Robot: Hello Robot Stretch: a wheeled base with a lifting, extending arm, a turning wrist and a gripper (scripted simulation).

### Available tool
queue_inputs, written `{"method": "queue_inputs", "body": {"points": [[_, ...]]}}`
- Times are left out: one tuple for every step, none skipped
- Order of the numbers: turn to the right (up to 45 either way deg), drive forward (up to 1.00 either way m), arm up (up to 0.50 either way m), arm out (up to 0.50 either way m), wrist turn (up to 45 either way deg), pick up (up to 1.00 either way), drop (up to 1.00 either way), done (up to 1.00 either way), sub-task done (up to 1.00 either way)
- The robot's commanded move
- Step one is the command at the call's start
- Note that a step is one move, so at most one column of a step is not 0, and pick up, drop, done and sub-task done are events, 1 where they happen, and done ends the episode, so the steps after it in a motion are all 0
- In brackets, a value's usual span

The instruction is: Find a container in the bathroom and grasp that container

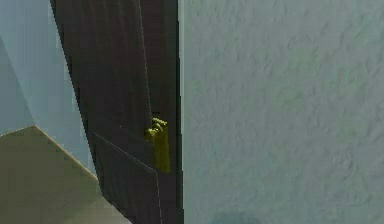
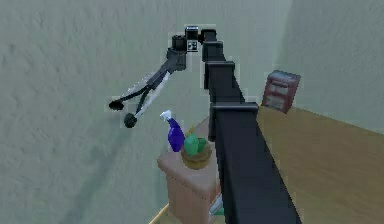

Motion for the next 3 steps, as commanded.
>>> {"method": "queue_inputs", "body": {"points": [[0.0,0.00,0.00,0.00,45.0,0.00,0.00,0.00,0.00],[0.0,0.00,0.00,0.00,45.0,0.00,0.00,0.00,0.00],[0.0,0.00,0.00,0.00,21.0,0.00,0.00,0.00,0.00]]}}
